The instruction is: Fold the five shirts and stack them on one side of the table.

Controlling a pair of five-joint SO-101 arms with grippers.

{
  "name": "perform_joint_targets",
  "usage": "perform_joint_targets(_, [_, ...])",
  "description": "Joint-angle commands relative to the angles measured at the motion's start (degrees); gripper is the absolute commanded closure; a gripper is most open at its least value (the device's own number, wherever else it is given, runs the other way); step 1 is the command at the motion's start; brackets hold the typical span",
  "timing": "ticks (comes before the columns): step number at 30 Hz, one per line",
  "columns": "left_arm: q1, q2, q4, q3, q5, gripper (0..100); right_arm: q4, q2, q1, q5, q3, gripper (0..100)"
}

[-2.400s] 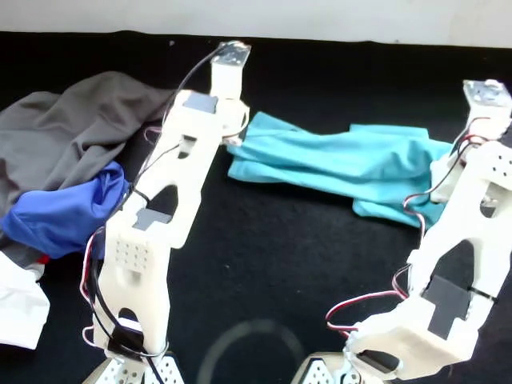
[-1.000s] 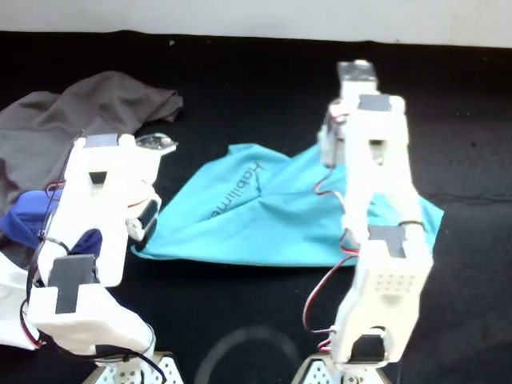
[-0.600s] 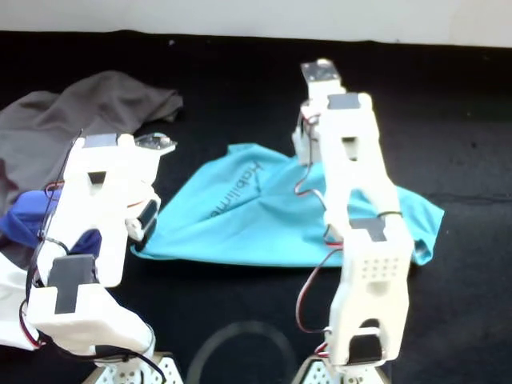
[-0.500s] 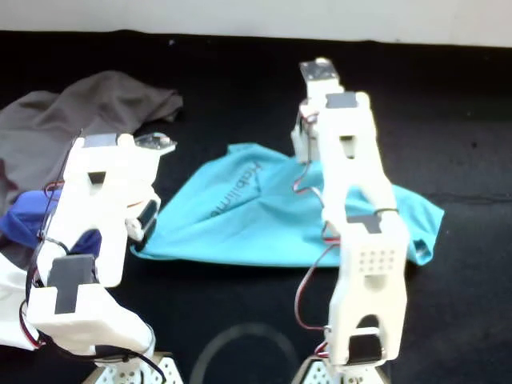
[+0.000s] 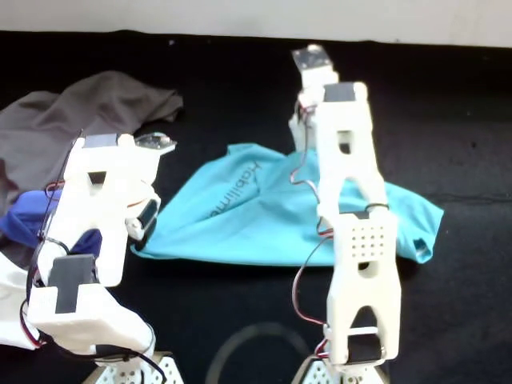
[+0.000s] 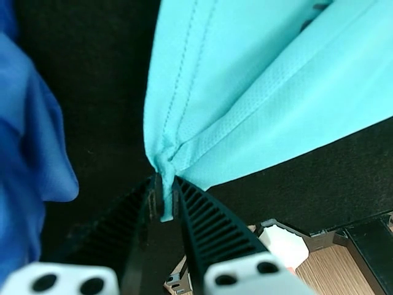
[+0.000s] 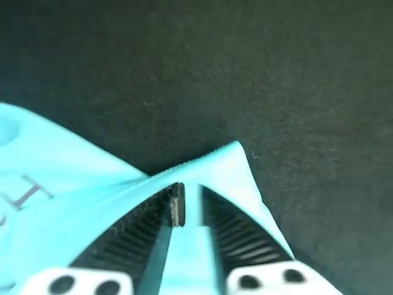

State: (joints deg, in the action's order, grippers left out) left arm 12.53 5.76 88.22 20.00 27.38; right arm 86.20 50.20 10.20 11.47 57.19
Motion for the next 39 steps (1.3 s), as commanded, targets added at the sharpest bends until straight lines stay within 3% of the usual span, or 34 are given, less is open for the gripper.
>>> perform_joint_targets(1, [0.6, -2.7, -2.5, -0.5, 0.3, 99, 7.4, -0.8, 0.3, 0.7, 13.8, 99.2])
perform_joint_targets(6, [0.3, -2.9, -6.3, -2.5, -2.0, 99, 15.0, -0.8, 0.0, 1.0, 31.5, 99.2])
perform_joint_targets(11, [0.3, -2.7, -6.1, -6.0, -6.1, 99, 14.3, 2.1, -1.0, 1.0, 26.5, 95.3])
perform_joint_targets(16, [0.3, -2.7, -6.0, -5.4, -6.1, 99, 2.7, 9.9, -1.3, 0.8, 18.6, 76.5])
perform_joint_targets(20, [0.3, -2.9, -6.0, -3.6, -6.0, 99, -5.5, 15.3, -1.1, 0.7, 18.4, 69.0])
perform_joint_targets(28, [0.6, -2.8, -5.9, -2.8, -6.0, 99, -5.5, 19.4, -1.6, 1.0, 18.1, 71.6])
perform_joint_targets(32, [0.5, -2.8, -6.0, -3.0, -6.0, 99, -3.7, 19.0, -2.3, 1.1, 18.5, 99.5])
perform_joint_targets(39, [0.4, -2.8, -6.1, -2.8, -6.2, 99, 6.8, 16.2, -4.7, 0.8, 31.8, 99.1])
